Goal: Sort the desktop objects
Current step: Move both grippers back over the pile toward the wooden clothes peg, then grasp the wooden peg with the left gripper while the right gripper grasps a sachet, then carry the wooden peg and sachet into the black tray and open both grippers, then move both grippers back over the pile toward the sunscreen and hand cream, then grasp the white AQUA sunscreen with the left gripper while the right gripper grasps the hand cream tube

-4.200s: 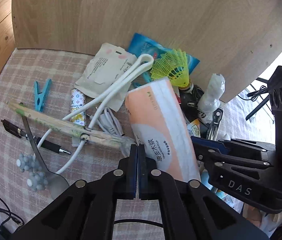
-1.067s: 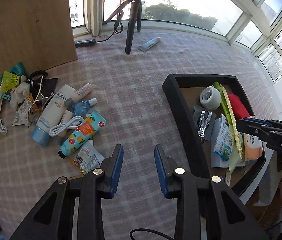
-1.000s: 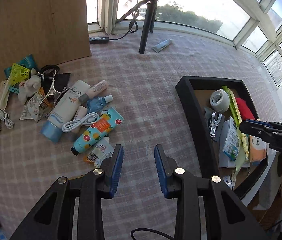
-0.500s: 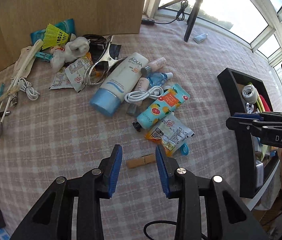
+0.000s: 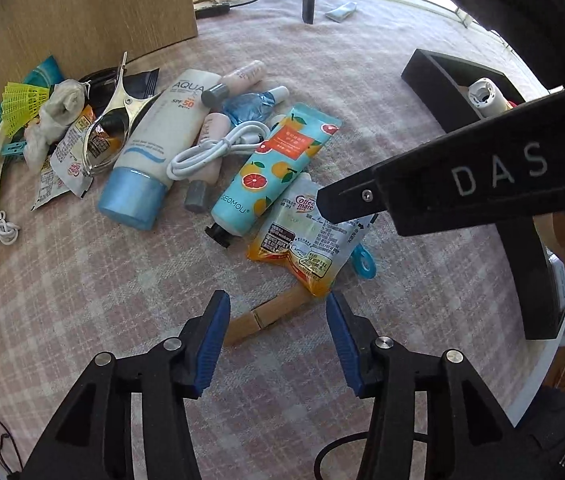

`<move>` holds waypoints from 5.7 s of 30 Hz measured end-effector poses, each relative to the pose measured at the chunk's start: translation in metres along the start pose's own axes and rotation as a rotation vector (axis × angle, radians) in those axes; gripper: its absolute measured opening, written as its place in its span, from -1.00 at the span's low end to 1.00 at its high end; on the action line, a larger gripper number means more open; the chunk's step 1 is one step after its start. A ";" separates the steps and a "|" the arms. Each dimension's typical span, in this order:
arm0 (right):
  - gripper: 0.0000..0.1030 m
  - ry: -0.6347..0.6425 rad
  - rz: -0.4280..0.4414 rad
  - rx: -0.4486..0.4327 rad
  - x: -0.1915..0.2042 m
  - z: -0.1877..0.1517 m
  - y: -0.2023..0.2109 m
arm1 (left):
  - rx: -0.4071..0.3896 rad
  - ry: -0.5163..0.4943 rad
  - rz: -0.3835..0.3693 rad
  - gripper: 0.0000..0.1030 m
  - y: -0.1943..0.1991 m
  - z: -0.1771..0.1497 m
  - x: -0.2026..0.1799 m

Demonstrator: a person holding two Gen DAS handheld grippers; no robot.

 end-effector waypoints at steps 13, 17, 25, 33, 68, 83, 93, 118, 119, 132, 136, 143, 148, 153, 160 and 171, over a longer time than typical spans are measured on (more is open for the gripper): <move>-0.80 -0.001 0.030 0.027 0.006 -0.010 -0.013 | 0.011 -0.017 -0.050 -0.73 -0.010 -0.013 -0.006; -0.88 0.010 0.049 0.005 0.007 -0.017 -0.004 | 0.017 -0.008 -0.045 -0.75 -0.009 -0.018 -0.008; -0.96 0.022 0.033 -0.056 -0.002 -0.030 0.025 | 0.004 0.048 -0.068 -0.76 0.009 -0.022 -0.007; -0.97 -0.022 0.042 -0.144 -0.035 -0.037 0.073 | -0.048 0.028 -0.106 -0.76 0.046 0.007 -0.041; -0.20 -0.413 -0.105 -0.410 -0.290 -0.142 0.227 | -0.079 -0.252 -0.142 0.34 0.082 0.108 -0.290; -0.20 -0.306 -0.129 -0.376 -0.241 -0.112 0.198 | -0.077 -0.084 -0.091 0.36 0.074 0.083 -0.199; -0.20 -0.178 -0.129 -0.353 -0.163 -0.067 0.177 | -0.092 0.092 -0.043 0.36 0.080 0.048 -0.083; -0.20 -0.042 -0.109 -0.190 -0.026 0.044 0.098 | -0.068 0.277 -0.017 0.07 0.058 0.018 0.112; -0.20 -0.044 -0.103 -0.175 -0.024 0.046 0.092 | -0.064 0.259 -0.024 0.00 0.055 0.024 0.109; -0.44 -0.123 0.070 -0.029 -0.007 0.040 0.021 | 0.032 0.139 -0.028 -0.39 0.010 0.097 0.092; -0.45 -0.158 0.103 -0.010 -0.005 0.039 0.011 | 0.035 0.117 -0.046 -0.36 0.007 0.107 0.090; -0.45 -0.212 0.148 -0.004 -0.004 0.046 0.000 | 0.051 0.096 -0.062 -0.19 0.001 0.118 0.088; -0.41 -0.185 0.140 -0.019 0.006 0.052 -0.001 | 0.093 0.105 -0.105 -0.15 -0.013 0.121 0.091; -0.38 -0.149 0.137 -0.012 0.021 0.051 -0.004 | 0.089 0.121 -0.109 -0.39 -0.015 0.120 0.097; -0.38 -0.102 0.086 -0.001 0.040 0.052 -0.012 | 0.077 0.174 -0.118 -0.45 -0.012 0.105 0.115; -0.36 -0.062 -0.022 0.026 0.058 0.051 -0.034 | 0.053 0.243 -0.127 -0.46 -0.008 0.067 0.137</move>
Point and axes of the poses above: each gripper's, at about its wrist camera, not at the fingertips, and y roughly against the way its jaws point, x to its left, z to its top, the point moved 8 cm from there along -y, roughly the way its jaws point, and after that the axes turned 12 degrees about x, right-handed, at the moved point
